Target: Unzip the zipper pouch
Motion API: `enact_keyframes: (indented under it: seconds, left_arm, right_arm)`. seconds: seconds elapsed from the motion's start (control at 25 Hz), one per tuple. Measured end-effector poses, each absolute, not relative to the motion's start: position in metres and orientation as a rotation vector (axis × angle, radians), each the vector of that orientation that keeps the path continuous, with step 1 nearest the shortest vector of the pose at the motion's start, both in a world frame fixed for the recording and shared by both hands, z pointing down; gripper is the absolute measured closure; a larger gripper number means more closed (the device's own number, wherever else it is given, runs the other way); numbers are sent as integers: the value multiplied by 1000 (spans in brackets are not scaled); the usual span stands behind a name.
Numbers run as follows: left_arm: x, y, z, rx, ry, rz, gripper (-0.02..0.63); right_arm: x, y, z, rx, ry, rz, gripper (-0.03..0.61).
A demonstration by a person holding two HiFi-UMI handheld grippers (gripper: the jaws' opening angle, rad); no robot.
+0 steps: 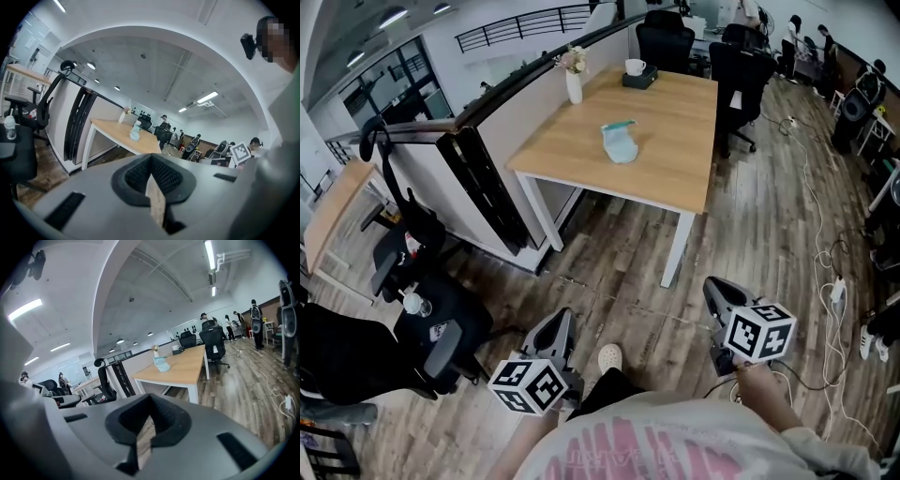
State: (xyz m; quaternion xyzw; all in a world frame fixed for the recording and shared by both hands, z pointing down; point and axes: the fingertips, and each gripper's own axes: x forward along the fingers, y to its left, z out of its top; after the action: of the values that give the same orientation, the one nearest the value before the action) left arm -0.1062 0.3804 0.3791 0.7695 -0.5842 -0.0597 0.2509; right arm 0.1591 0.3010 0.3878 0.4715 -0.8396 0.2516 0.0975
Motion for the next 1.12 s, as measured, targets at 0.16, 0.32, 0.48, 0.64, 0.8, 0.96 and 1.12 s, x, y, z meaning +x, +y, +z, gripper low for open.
enact_keyframes:
  seconds: [0.16, 0.32, 0.48, 0.64, 0.8, 0.96, 1.12]
  left_arm:
    - [-126, 319, 375, 2093, -1570, -183, 614]
    - [-147, 255, 345, 2179, -1543, -232, 612]
    - [-164, 199, 330, 2228, -1517, -240, 612]
    - [-175, 159, 328, 2269, -1465, -233, 612]
    - [-173, 127, 338, 2304, -1403, -195, 612]
    - [-167, 107, 361, 2293, -1346, -159, 612]
    - [-159, 86, 384, 2251, -1306, -142, 612]
  right_arm:
    - [140, 249, 384, 1412, -2481, 732, 580]
    - [115, 192, 367, 1433, -2509, 703, 580]
    - [92, 145, 346, 1468, -2545, 666, 580]
    - [81, 116, 346, 1513, -2530, 653, 580]
    - [74, 97, 363, 1519, -2474, 650, 580]
    - [67, 90, 398, 1489, -2395, 725, 580]
    - [61, 77, 423, 1459, -2350, 799, 580]
